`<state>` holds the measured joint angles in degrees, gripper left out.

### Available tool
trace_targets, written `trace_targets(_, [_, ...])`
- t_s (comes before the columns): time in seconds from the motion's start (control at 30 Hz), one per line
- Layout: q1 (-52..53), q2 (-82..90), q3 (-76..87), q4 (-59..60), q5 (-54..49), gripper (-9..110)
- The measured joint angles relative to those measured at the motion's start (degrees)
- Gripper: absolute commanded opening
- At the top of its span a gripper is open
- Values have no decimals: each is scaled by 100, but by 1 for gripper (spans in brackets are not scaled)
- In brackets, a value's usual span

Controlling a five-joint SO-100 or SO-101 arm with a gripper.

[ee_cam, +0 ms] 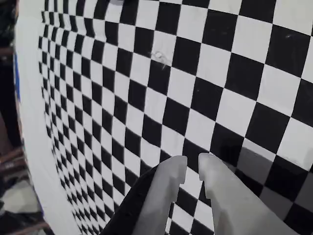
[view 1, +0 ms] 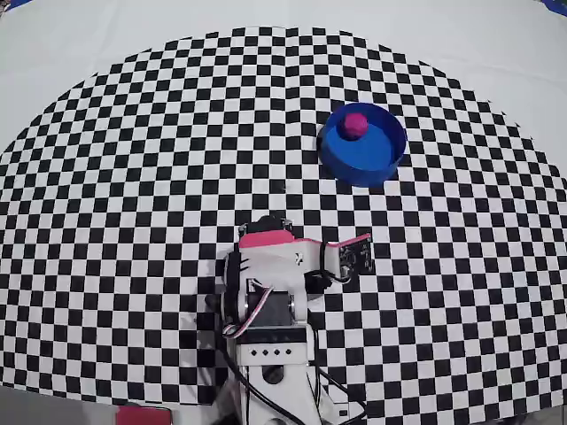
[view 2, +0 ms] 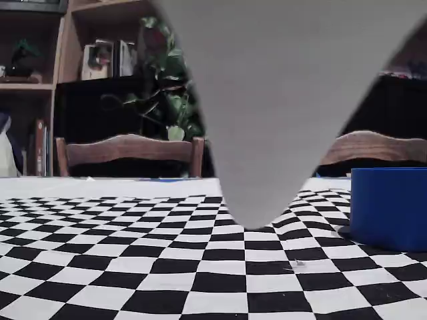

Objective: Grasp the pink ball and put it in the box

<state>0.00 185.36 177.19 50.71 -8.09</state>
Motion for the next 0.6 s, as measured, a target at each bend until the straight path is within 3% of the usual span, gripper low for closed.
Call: trace_targets(0.6, [-53,44,0,0,0,0])
